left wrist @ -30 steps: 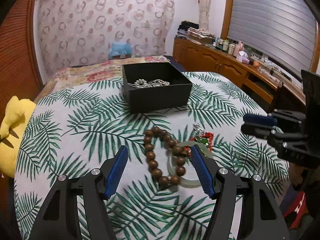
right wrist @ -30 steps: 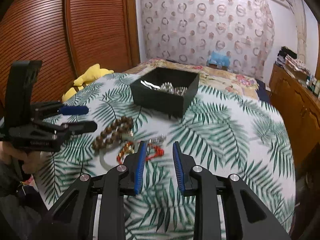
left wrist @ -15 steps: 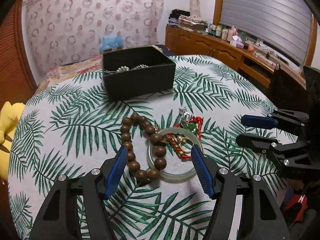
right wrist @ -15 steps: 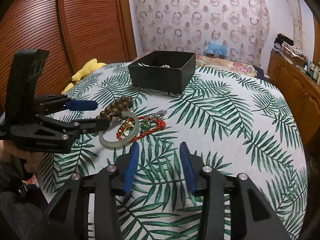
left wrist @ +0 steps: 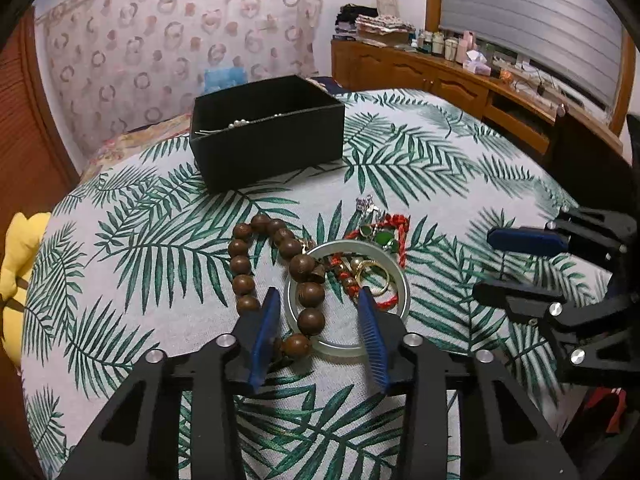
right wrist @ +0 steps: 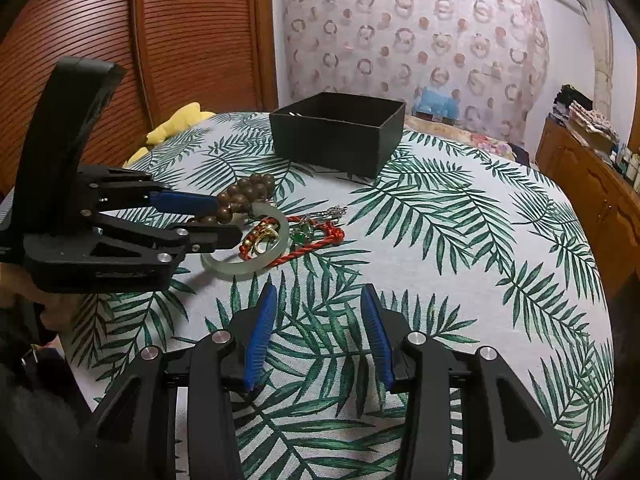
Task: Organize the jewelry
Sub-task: 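Move the left tool to the brown bead bracelet and grasp it, then lift the brown bead bracelet with the left tool toward the black box, then lower the bead bracelet into the black box and open the left tool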
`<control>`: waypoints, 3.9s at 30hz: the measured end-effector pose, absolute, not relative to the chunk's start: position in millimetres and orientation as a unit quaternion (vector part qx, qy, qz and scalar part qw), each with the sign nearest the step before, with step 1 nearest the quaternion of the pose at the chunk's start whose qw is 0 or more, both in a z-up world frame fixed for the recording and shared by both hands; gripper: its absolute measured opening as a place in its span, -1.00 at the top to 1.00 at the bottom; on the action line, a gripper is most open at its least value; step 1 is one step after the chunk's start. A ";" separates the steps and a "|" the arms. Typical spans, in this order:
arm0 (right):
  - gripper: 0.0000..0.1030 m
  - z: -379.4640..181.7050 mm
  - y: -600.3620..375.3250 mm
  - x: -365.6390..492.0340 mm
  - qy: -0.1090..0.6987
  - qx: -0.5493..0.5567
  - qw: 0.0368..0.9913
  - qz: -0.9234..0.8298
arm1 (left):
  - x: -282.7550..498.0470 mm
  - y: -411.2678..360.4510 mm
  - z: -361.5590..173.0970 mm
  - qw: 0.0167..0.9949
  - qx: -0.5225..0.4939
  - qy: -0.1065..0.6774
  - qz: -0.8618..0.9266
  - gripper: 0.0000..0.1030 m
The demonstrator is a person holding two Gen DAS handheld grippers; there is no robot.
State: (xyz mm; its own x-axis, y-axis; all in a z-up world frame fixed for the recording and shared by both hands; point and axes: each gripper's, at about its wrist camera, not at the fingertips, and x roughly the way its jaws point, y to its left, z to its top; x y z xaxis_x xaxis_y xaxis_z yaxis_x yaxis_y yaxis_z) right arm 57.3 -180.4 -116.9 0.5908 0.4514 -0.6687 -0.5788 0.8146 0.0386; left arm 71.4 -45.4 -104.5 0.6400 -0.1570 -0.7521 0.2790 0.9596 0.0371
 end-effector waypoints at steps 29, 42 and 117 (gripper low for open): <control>-0.21 -106.1 -120.9 81.7 0.380 -0.104 0.843 0.366 | 29.9 16.6 -52.6 0.937 -0.014 0.329 -0.121 0.76; -0.44 -115.3 -99.9 99.3 0.411 -0.122 0.827 0.365 | 27.6 27.0 -52.1 0.939 -0.026 0.323 -0.116 0.76; -0.45 -35.9 -166.7 200.8 0.335 -0.105 0.893 0.282 | 188.9 -20.3 8.7 0.953 0.017 0.284 -0.107 0.76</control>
